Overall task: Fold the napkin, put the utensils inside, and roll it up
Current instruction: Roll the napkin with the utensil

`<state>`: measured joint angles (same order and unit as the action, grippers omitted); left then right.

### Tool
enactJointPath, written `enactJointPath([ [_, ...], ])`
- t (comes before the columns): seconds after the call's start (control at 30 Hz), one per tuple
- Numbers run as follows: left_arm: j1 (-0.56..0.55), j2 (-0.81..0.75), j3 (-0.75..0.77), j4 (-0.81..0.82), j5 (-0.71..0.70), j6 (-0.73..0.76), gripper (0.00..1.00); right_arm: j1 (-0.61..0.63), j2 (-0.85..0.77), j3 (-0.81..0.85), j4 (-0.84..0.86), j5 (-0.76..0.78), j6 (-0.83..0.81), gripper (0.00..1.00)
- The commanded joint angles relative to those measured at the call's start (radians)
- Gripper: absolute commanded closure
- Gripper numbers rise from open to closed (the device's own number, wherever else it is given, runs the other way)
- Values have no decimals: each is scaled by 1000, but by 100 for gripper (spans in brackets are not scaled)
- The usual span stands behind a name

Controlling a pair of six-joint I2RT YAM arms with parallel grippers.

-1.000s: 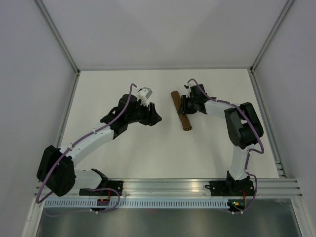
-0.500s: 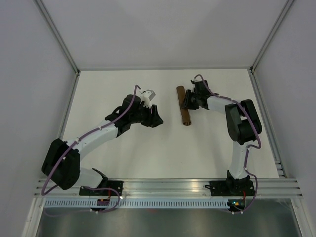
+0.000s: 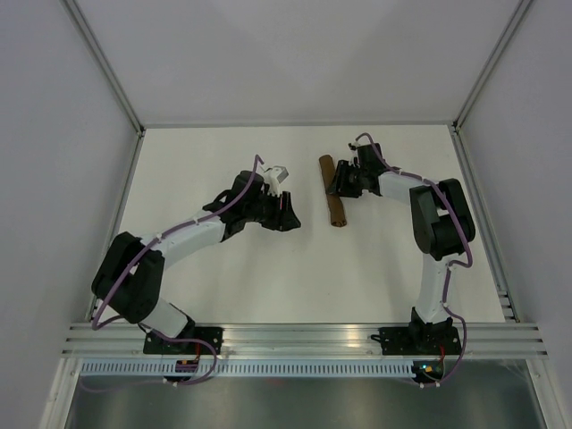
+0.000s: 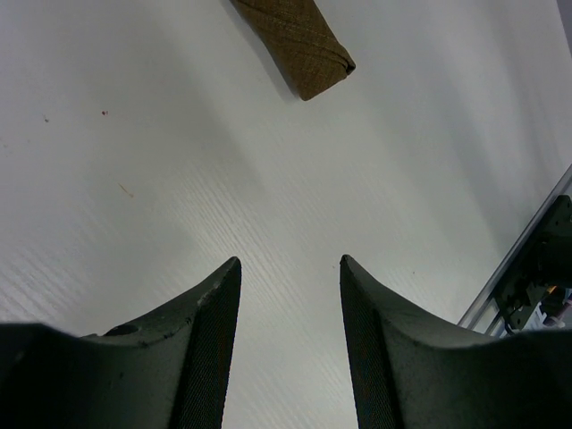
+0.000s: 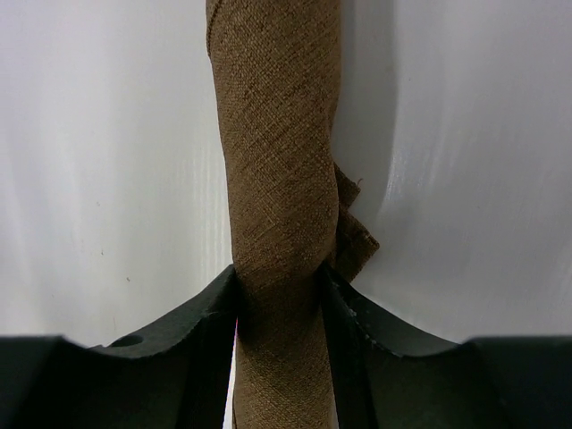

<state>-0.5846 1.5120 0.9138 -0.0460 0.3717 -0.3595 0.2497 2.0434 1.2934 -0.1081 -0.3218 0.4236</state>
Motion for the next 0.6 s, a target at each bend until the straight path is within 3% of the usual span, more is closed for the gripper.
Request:
enactJointPath([
  [0.0, 2, 39, 60, 72, 33, -52, 47, -27, 75, -28, -194, 44, 0, 51],
  [0.57, 0, 284, 181, 185, 61, -125, 49, -67, 84, 55, -268, -82, -17, 50],
])
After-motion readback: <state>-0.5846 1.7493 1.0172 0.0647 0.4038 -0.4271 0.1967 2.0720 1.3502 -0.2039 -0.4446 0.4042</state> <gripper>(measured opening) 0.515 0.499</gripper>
